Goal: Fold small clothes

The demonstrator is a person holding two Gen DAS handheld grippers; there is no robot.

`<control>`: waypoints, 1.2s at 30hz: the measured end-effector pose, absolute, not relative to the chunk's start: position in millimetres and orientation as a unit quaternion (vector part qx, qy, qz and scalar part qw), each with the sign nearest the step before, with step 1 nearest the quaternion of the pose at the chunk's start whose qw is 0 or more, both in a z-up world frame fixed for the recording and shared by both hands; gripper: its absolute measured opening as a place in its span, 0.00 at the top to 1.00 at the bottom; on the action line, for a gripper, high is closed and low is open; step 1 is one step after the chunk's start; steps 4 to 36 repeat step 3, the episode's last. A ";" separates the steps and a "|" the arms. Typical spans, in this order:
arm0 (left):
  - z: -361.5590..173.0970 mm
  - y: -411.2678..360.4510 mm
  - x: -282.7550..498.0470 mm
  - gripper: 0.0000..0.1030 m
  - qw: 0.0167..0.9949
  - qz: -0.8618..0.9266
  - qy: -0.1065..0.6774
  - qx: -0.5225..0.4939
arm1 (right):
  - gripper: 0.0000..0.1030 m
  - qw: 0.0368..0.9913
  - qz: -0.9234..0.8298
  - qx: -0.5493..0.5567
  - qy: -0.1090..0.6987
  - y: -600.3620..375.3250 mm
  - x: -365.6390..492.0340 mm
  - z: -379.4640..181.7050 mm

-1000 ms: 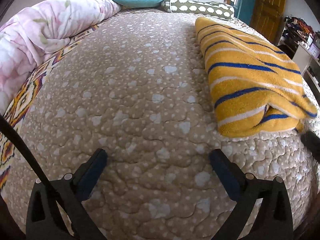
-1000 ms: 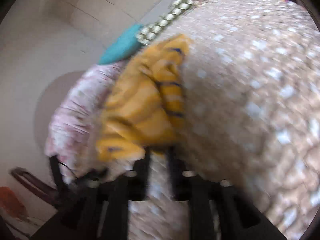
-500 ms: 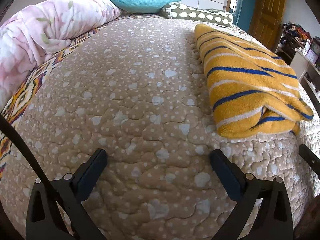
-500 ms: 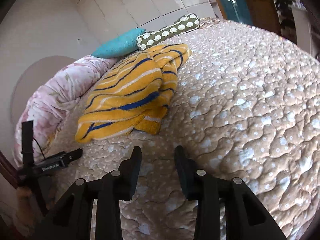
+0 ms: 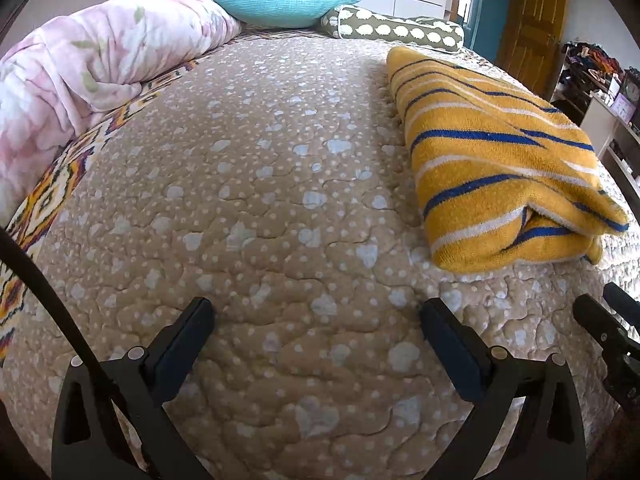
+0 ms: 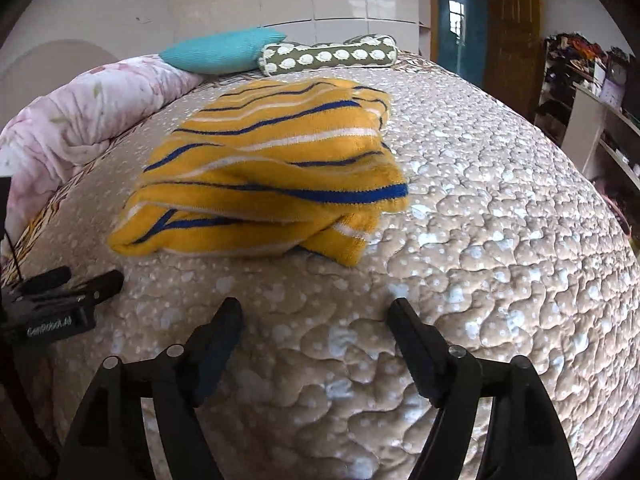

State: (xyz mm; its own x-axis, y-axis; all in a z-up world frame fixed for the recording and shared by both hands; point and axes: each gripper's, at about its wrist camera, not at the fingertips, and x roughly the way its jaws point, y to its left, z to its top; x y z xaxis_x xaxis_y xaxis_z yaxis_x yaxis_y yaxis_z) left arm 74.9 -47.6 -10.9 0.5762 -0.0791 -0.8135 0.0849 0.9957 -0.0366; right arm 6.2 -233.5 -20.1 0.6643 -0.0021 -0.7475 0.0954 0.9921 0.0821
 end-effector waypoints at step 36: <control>-10.7 -47.2 75.0 0.00 0.888 -0.045 0.458 0.003 | 0.21 0.912 -0.031 0.056 0.405 -233.5 7.9 -22.0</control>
